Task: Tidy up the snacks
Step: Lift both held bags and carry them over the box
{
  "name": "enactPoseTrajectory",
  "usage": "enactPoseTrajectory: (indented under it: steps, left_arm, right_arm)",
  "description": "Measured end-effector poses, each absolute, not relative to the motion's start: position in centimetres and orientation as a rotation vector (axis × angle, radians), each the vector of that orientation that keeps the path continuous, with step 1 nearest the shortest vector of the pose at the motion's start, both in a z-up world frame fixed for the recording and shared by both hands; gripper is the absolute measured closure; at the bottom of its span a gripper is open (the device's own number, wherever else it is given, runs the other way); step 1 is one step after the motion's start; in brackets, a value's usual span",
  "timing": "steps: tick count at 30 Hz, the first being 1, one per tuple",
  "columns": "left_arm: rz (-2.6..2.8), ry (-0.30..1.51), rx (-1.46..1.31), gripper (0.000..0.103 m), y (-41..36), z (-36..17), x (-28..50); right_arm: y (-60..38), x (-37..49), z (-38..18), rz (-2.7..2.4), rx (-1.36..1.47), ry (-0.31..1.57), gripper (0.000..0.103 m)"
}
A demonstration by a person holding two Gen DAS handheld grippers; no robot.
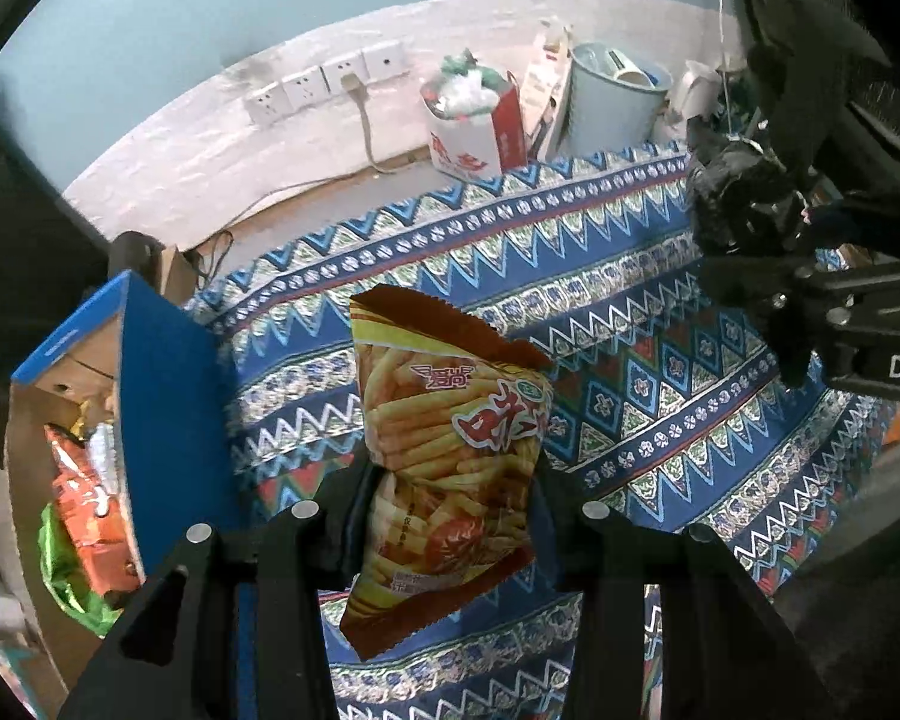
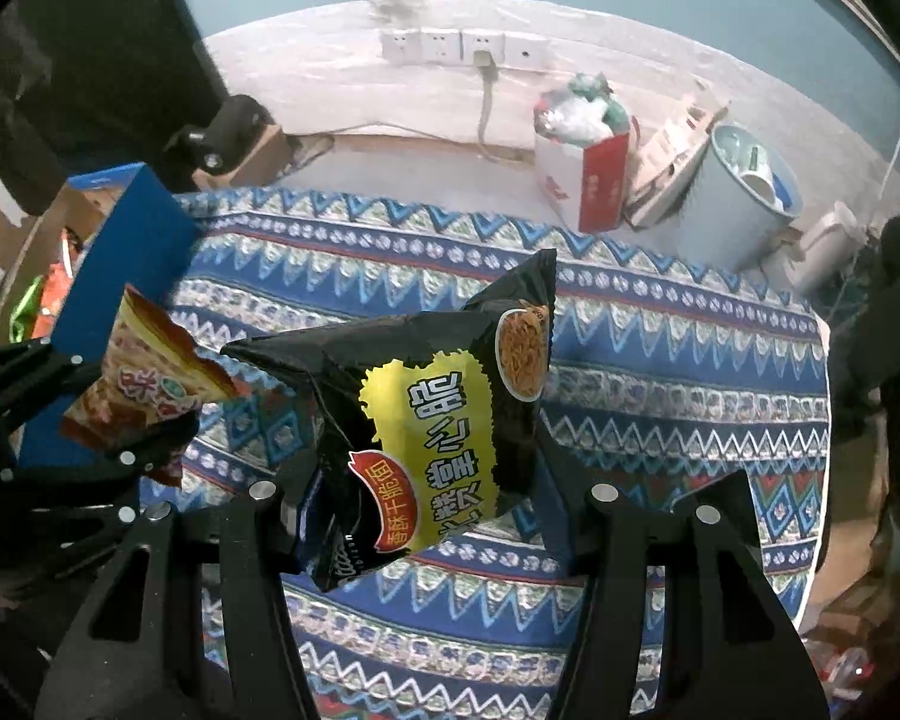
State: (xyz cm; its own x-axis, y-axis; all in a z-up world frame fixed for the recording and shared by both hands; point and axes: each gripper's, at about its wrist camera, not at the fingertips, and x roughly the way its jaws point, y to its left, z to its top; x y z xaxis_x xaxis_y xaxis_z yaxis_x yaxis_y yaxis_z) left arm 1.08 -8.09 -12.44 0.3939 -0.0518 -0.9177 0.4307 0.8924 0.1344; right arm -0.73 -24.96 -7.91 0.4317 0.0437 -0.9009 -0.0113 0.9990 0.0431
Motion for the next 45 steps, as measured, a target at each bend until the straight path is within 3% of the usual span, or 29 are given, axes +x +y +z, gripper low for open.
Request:
enactPoseTrajectory:
  steps: [14, 45]
  left_arm:
    - [-0.276, 1.069, 0.299, 0.059, -3.8, -8.2, 0.9]
    - [-0.033, 1.010, 0.100, 0.059, 12.4, -5.5, -0.3]
  right_arm:
    - [-19.9, 1.0, -5.2, 0.143, 0.015, 1.067, 0.047]
    - [-4.9, 7.3, -3.8, 0.346, -0.054, 1.022, 0.047]
